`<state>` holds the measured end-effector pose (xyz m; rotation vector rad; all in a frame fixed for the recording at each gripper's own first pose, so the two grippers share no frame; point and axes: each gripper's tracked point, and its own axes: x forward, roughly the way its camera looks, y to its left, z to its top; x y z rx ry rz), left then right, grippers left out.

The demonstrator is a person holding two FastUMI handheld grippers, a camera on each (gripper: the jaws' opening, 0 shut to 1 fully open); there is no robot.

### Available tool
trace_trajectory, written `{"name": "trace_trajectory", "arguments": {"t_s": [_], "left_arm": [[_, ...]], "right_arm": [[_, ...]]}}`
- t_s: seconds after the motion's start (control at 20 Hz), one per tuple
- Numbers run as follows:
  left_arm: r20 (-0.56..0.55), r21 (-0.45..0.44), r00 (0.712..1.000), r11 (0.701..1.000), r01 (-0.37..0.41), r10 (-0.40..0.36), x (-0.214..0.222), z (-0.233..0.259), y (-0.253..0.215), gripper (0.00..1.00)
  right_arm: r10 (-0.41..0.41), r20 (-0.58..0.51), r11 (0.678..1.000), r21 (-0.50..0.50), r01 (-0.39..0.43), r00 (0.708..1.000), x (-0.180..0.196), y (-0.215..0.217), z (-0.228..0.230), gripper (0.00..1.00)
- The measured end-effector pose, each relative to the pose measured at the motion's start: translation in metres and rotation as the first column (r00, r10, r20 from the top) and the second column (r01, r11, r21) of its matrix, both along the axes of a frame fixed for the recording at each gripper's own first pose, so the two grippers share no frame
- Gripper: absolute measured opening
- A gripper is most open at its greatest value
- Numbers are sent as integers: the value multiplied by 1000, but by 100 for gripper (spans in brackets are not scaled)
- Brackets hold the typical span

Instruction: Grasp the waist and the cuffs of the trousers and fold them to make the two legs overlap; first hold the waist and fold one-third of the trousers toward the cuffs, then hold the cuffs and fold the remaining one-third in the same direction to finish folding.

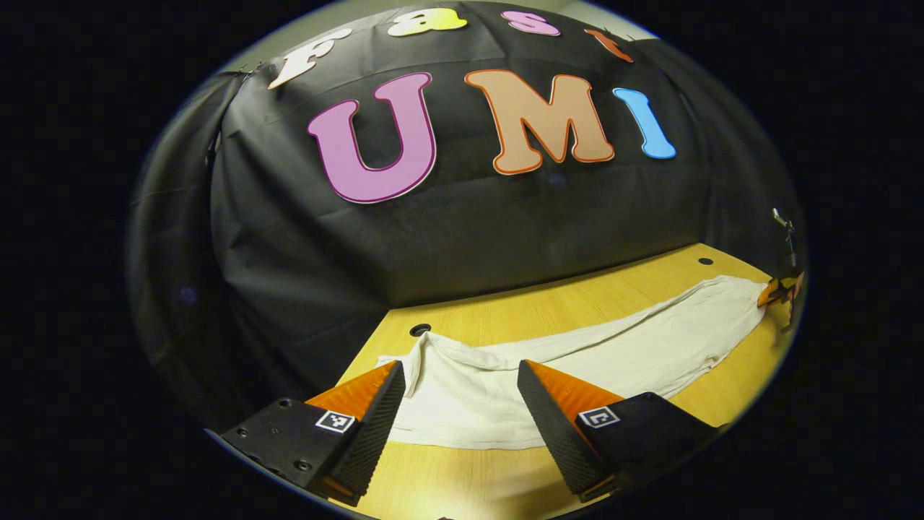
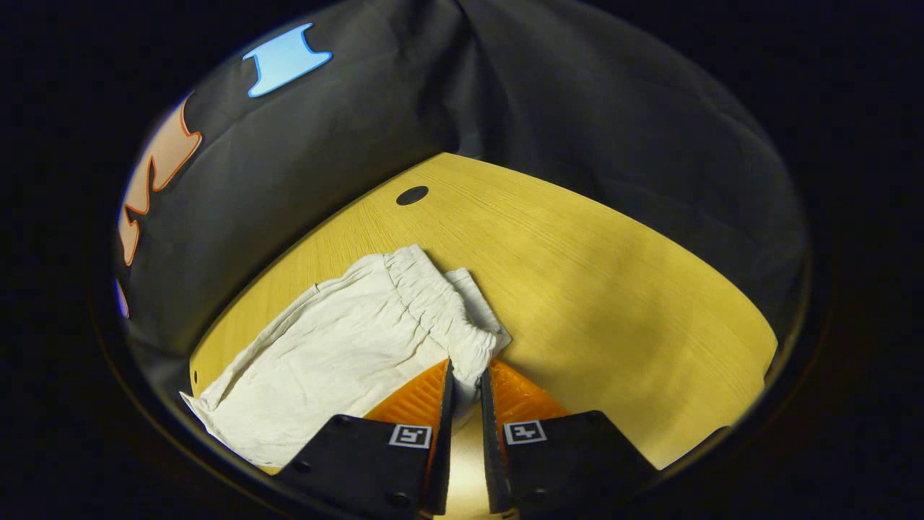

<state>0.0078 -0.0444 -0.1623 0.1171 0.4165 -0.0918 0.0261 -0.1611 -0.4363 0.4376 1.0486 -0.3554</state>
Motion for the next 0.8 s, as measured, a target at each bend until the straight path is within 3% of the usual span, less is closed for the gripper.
{"name": "trace_trajectory", "arguments": {"t_s": [0.4,0.8], "left_arm": [[-34,-39,997,996,-75,74,-4,-6,25,96],[-56,-64,992,992,-112,109,11,-19,70,96]], "right_arm": [[145,198,987,-101,-127,969,29,3,83,22],[262,389,964,-142,-224,883,32,17,152,22]]}}
